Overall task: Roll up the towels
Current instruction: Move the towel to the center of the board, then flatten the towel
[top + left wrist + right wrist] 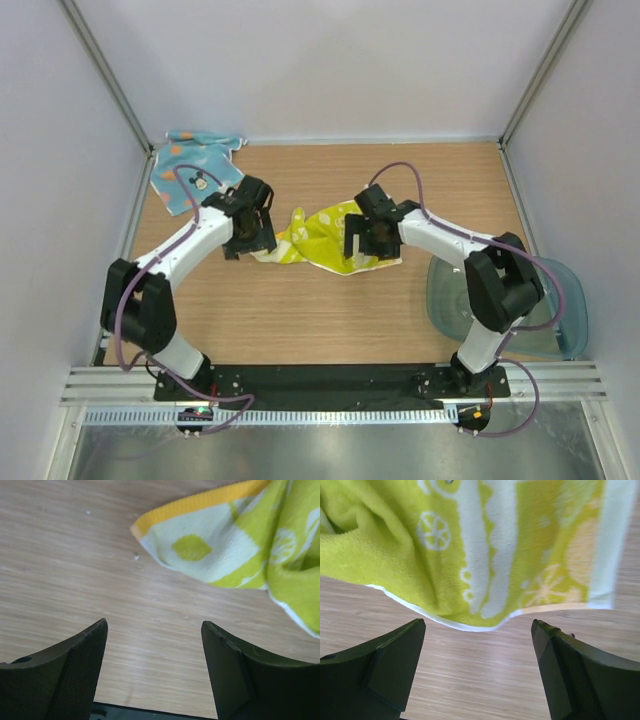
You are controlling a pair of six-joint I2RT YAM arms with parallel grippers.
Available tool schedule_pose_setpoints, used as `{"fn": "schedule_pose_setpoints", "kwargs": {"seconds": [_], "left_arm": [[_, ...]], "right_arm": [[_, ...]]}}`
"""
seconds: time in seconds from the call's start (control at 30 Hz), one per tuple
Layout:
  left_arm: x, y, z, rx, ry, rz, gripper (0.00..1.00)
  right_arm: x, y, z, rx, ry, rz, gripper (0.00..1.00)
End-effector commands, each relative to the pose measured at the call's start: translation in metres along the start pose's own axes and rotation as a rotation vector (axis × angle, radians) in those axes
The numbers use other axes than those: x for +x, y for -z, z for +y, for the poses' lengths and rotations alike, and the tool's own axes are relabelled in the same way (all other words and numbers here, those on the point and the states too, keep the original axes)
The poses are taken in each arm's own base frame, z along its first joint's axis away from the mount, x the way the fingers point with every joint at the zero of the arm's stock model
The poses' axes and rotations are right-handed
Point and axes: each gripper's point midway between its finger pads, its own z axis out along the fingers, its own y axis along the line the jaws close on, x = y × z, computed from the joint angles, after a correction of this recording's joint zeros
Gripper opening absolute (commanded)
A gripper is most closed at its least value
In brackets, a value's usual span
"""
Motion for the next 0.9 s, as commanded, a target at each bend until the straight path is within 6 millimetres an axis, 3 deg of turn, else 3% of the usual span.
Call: {"fn": "schedule_pose_setpoints", "kwargs": {"seconds": [0.0, 0.07, 0.13, 0.2, 0.27, 0.3, 0.37, 0.43, 0.47, 0.5, 0.63, 0.73, 0.83, 0.87], "left_arm": [[-0.053, 0.005, -0.033, 0.056, 0.059, -0.124, 0.77], [-0.064, -0.008, -0.044, 0.048, 0.044, -0.121, 0.77], [-0.083, -0.007, -0.061, 0.082, 0.021, -0.146, 0.77], [-0.087, -0.027, -0.073, 0.083, -0.017, -0.124, 0.76], [-0.104, -0.029, -0.089, 0.112, -0.023, -0.141, 0.73], [-0.102, -0.049, -0.094, 0.095, -0.041, -0.109, 0.72], [-0.117, -0.052, -0.109, 0.122, -0.046, -0.122, 0.7], [-0.115, -0.075, -0.116, 0.105, -0.06, -0.086, 0.7], [-0.127, -0.072, -0.126, 0.127, -0.057, -0.107, 0.7], [-0.122, -0.089, -0.127, 0.108, -0.067, -0.078, 0.7], [-0.132, -0.104, -0.142, 0.14, -0.066, -0.062, 0.67], [-0.131, -0.115, -0.149, 0.151, -0.061, -0.041, 0.58], [-0.129, -0.117, -0.15, 0.147, -0.045, -0.032, 0.36], [-0.131, -0.115, -0.15, 0.148, -0.04, -0.037, 0.23]], "right_arm": [[-0.048, 0.047, -0.019, 0.091, 0.043, -0.151, 0.96], [-0.055, 0.057, -0.03, 0.131, 0.051, -0.168, 0.97], [-0.056, 0.064, -0.038, 0.157, 0.061, -0.171, 0.98], [-0.056, 0.069, -0.049, 0.18, 0.059, -0.18, 0.99], [-0.054, 0.07, -0.054, 0.189, 0.07, -0.174, 0.99], [-0.051, 0.069, -0.059, 0.192, 0.066, -0.168, 0.99], [-0.048, 0.068, -0.062, 0.191, 0.066, -0.158, 0.98], [-0.044, 0.067, -0.065, 0.185, 0.066, -0.151, 0.98], [-0.043, 0.067, -0.065, 0.185, 0.071, -0.149, 0.98], [-0.041, 0.066, -0.067, 0.188, 0.075, -0.141, 0.97], [-0.038, 0.064, -0.069, 0.195, 0.088, -0.131, 0.96], [-0.038, 0.062, -0.067, 0.184, 0.088, -0.125, 0.95], [-0.038, 0.059, -0.065, 0.179, 0.091, -0.118, 0.93], [-0.037, 0.057, -0.065, 0.177, 0.091, -0.11, 0.91]]}}
